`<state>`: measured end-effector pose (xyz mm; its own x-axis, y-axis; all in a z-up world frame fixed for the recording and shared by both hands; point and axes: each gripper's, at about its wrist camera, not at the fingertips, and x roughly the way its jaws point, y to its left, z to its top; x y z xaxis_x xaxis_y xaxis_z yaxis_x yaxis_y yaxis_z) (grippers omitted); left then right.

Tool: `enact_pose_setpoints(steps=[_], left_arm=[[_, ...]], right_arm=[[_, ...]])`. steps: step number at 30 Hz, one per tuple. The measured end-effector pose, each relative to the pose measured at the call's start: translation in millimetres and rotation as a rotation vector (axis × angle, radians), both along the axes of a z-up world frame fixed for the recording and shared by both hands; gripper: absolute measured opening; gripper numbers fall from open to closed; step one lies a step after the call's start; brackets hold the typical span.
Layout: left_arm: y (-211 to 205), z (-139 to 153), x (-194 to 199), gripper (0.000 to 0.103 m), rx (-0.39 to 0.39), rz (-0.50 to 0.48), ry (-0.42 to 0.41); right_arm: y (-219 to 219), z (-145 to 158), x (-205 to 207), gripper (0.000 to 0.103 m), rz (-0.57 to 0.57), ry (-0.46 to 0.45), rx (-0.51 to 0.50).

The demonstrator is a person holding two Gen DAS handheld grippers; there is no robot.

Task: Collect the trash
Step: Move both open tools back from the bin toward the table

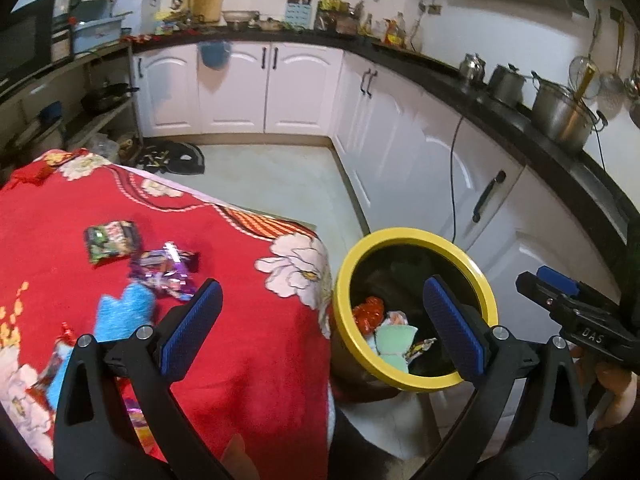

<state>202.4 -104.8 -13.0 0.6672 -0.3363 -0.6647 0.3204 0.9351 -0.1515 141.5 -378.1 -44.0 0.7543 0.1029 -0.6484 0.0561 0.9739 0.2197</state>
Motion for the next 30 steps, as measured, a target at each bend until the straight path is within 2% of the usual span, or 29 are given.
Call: enact_pose_setpoints(steps=[17,30], left_arm=[[67,32,-40,0.092,-0.024,0.128,-0.098],[125,41,-63,0.092,-0.044,0.232,-0.134]], right_arm=[[52,38,-19,0.086,0.096,-0.093,-0.019],[103,56,-26,0.087,0.198,-0.123,-0.031]])
